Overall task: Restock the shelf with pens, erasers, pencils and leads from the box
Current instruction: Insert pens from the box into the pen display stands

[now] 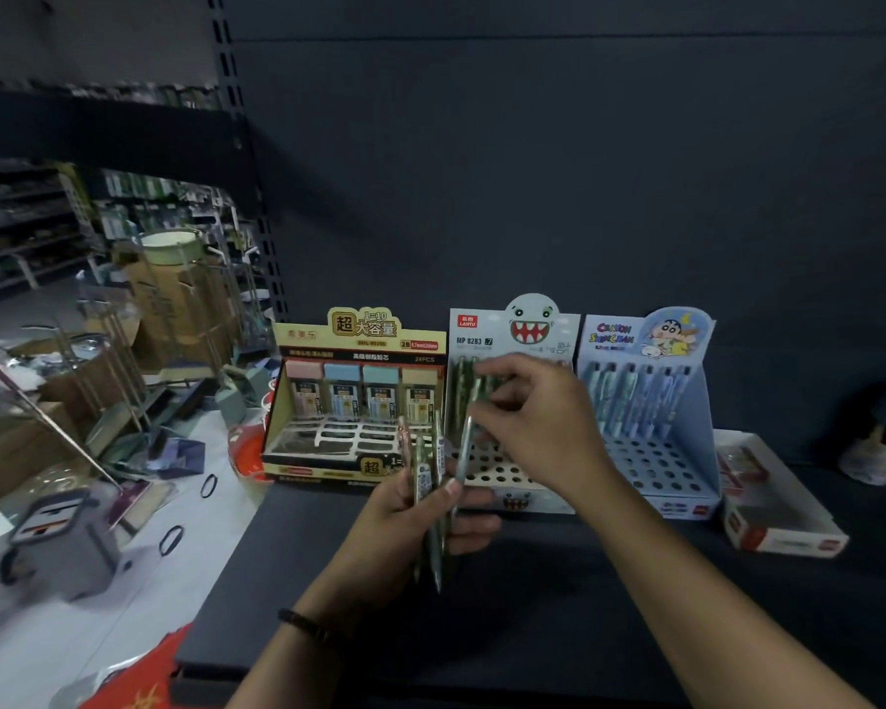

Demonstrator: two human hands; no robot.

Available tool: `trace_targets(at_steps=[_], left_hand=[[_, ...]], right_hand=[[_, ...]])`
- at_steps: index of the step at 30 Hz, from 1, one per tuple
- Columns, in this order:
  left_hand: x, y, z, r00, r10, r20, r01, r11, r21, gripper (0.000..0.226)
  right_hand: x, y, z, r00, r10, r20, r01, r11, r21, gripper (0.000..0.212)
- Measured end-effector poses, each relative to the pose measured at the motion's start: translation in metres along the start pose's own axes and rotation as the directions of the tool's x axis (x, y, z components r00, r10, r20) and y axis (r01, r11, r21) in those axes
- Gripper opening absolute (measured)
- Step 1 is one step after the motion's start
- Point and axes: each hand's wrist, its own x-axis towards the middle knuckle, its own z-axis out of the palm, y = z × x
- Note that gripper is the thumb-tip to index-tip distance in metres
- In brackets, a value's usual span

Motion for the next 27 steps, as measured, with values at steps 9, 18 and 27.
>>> trace_targets(at_steps=[9,18,27], left_hand=[[0.007,0.0,-0.009,0.985,0.066,-0.157,-0.06,0.997,0.04,0.024],[0.009,0.002,-0.009,0.992,-0.008,-0.124,-0.008,0.991,-0.134,0.02],[0.0,0.01,-0.002,0.991,0.052,-0.125,-0.069,0.988,-0.139,0.031]], right_hand=[[0.024,0.006,-0.022,0.953,-0.126,-0.276,0.08,0.982,-0.172,0.025],[0.036,0.015,-0.007,0.969,-0.173,-0.178,0.087,0.909,-0.408,0.016],[0.042,0.017,-0.002,0.99,-0.138,-0.043,0.085,0.794,-0.602,0.015]])
